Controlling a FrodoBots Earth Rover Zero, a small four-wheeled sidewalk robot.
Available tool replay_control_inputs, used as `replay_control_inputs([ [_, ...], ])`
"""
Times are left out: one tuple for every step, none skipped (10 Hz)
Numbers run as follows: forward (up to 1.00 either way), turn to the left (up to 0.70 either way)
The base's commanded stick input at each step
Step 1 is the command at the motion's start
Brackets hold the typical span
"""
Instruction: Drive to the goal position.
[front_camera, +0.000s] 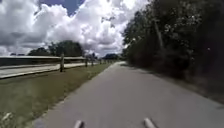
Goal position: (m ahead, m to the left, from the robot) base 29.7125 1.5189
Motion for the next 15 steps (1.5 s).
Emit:
replay_control_inputs([
  [0.7,0.01],
  [0.7,0.01],
  [0.7,0.01],
  [0.7,0.01],
  [0.7,0.01],
  [0.7,0.01],
  [0.7,0.01],
  [0.7,0.01],
  [0.7,0.01],
  [0.7,0.01],
  [0.7,0.01],
  [0.7,0.01],
  [0.7,0.01],
  [0.7,0.01],
  [0.7,0.01],
])
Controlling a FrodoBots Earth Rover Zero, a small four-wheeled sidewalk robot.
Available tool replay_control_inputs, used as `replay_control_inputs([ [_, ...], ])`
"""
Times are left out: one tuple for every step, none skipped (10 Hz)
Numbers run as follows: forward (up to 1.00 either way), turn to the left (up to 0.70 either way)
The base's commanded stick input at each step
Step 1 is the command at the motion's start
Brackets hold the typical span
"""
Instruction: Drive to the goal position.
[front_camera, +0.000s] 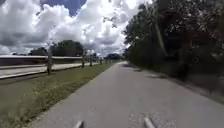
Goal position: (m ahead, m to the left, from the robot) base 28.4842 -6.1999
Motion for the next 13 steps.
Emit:
replay_control_inputs([
  [0.7,0.01],
  [0.7,0.01],
  [0.7,0.01],
  [0.7,0.01],
  [0.7,0.01],
  [0.7,0.01],
  [0.7,0.01],
  [0.7,0.01],
  [0.7,0.01],
  [0.7,0.01],
  [0.7,0.01],
  [0.7,0.01],
  [0.7,0.01],
])
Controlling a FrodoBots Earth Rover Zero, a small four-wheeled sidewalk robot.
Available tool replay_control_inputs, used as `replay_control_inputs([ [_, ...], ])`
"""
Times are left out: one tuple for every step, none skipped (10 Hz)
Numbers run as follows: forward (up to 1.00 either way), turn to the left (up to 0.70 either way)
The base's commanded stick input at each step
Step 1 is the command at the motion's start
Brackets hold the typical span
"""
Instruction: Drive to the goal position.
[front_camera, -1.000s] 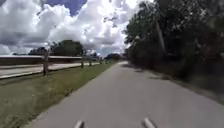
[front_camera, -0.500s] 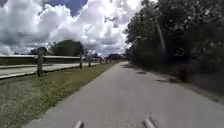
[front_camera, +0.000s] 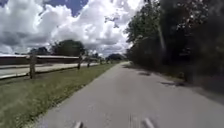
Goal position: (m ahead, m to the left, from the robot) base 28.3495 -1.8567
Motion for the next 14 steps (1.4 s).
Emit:
replay_control_inputs([
  [0.7,0.01],
  [0.7,0.01],
  [0.7,0.01],
  [0.7,0.01],
  [0.7,0.01],
  [0.7,0.01],
  [0.7,0.01],
  [0.7,0.01],
  [0.7,0.01],
  [0.7,0.01],
  [0.7,0.01],
  [0.7,0.01],
  [0.7,0.01],
  [0.7,0.01],
])
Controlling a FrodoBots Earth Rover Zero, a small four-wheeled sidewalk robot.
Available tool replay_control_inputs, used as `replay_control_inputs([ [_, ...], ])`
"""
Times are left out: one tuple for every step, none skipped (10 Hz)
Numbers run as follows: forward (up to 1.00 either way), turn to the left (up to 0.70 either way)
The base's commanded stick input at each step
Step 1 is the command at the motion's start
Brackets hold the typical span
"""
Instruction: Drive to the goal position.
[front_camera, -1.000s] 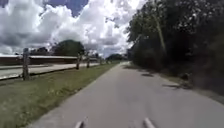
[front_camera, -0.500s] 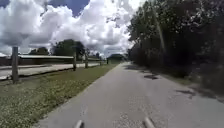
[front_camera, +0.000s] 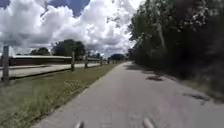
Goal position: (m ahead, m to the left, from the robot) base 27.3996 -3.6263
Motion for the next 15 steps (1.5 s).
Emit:
replay_control_inputs([
  [0.7,0.01],
  [0.7,0.01],
  [0.7,0.01],
  [0.7,0.01],
  [0.7,0.01],
  [0.7,0.01],
  [0.7,0.01],
  [0.7,-0.23],
  [0.7,-0.34],
  [0.7,-0.34],
  [0.7,-0.33],
  [0.7,-0.25],
  [0.7,-0.17],
  [0.7,-0.09],
  [0.7,-0.01],
])
